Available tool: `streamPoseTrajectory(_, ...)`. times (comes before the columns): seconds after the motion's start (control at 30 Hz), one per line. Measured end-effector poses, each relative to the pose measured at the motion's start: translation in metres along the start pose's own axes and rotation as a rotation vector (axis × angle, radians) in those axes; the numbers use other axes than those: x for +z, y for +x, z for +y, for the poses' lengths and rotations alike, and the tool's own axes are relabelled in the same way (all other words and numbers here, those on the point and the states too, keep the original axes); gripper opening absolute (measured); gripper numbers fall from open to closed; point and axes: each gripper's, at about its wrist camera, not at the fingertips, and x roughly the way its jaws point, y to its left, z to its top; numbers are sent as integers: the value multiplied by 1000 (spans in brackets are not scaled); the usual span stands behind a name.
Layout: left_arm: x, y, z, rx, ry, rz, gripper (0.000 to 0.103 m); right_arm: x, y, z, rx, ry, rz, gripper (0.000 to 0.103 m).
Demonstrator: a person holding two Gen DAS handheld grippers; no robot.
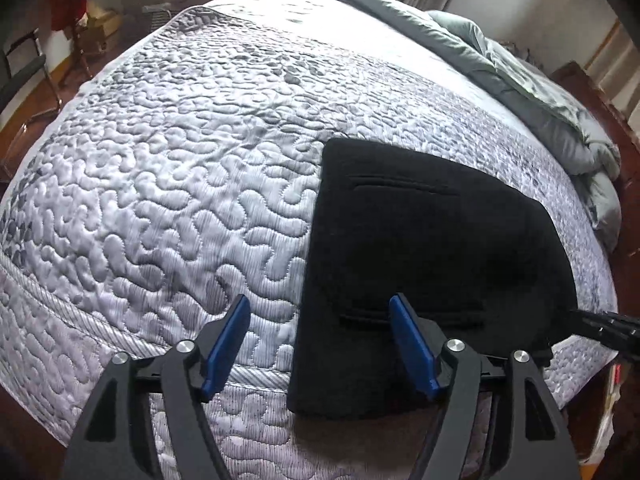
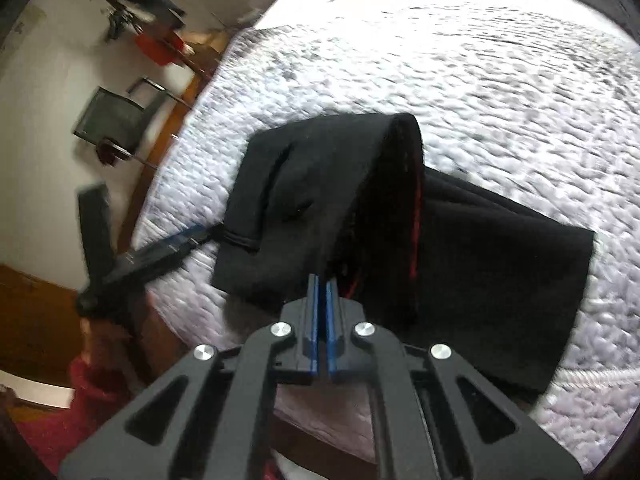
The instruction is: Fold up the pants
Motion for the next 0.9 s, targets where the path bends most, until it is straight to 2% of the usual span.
streamPoseTrajectory(0.07,-2,10,-7,26,31,28,76,-7,17,-10,-50,19,48,2)
streamPoseTrajectory(0.13,-5,23,-12,42,50,55,77,-13,40,-24,-46,56,85,3)
streamPoseTrajectory(0.2,-7,26,-10,43,38,49,79,-15,47,-29,-39,61,82,5)
streamPoseTrajectory(0.23,-6,25,-8,34,29,50,79,-16,44,-28,-35,53,76,11)
streamPoseTrajectory(0.3,-5,21,-4,19,6,56,78,-15,33,-25,-45,36,63,32)
streamPoseTrajectory(0.33,-4,18,-2,10,-5,57,77,-14,27,-24,-57,23,43,56)
streamPoseTrajectory(0.37,-4,13,-2,-2,-14,52,77,-12,18,-23,-69,11,12,71)
streamPoseTrajectory(0.5,-5,7,0,-71,-49,61,77,-5,11,-30,-63,38,-8,80)
streamPoseTrajectory(0.57,-7,7,0,-92,-63,73,77,2,22,-39,-58,71,20,81)
streamPoseTrajectory(0.7,-13,12,2,-85,-72,94,79,13,52,-48,-13,135,81,81)
streamPoseTrajectory(0.73,-14,14,3,-85,-77,100,79,14,64,-48,22,154,98,81)
streamPoseTrajectory(0.8,-17,16,7,-82,-96,111,80,14,76,-51,78,196,131,87)
streamPoseTrajectory(0.83,-17,16,9,-82,-104,112,80,15,82,-50,80,213,132,91)
streamPoseTrajectory(0.9,-20,16,13,-83,-128,109,81,18,85,-41,43,179,123,92)
